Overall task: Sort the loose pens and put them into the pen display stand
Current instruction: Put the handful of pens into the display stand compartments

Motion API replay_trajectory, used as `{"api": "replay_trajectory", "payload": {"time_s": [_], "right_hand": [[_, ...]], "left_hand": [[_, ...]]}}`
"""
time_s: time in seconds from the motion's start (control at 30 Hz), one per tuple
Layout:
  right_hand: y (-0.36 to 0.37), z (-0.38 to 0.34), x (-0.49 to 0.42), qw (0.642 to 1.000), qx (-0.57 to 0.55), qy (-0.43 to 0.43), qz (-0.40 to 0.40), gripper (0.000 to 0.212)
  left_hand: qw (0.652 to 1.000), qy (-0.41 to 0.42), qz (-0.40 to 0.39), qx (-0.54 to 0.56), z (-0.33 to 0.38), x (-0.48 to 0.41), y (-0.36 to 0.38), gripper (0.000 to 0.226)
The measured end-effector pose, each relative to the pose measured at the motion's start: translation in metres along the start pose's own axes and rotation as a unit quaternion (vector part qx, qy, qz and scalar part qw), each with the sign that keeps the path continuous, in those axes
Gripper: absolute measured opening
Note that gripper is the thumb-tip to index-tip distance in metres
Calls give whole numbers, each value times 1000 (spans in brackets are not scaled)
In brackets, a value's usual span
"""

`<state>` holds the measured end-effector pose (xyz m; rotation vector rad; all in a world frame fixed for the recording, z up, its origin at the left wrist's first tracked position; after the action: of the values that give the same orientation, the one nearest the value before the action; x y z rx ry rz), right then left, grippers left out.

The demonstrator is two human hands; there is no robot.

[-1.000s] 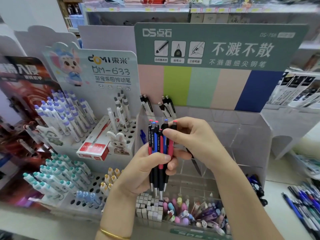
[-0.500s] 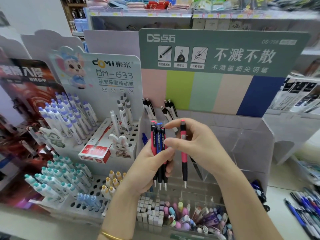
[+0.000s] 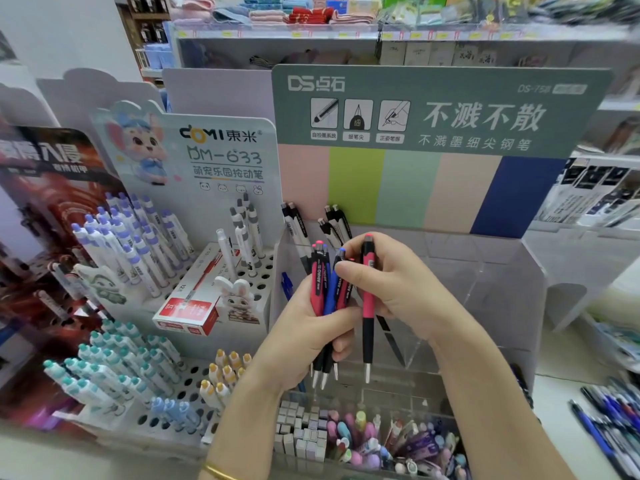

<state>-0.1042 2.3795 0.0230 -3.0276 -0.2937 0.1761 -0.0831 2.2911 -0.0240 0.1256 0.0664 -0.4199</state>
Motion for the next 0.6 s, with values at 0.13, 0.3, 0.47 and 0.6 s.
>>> {"api": "replay_trajectory", "payload": {"time_s": [0.13,0.3,0.47,0.6], "right_hand": [[-8,7,-2,998,-62,28,17,8],[-10,11,-2,992,-112,55,32,16],[-29,2,-2,991,-94,14,98,16],[-29,-2,1,990,-116,-1,82,12]], "left_hand": [[994,-10,-11,104,2,2,1,24],[995,-22,6,93,4,3,-1,22],[997,-25,69,5,6,3,-15,14],[994,-22,86,-70,5,2,-16,17]]}}
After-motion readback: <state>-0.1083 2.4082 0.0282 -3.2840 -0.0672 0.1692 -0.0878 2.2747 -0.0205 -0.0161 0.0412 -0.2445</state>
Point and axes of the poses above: each hand's wrist, its own x-axis away from the middle knuckle, its own y-axis out of the palm, z = x × y, the point moved 9 cm from there along -x, towards the middle knuckle, and after that the axes turned 8 degrees about -x, right-handed, at the moved point
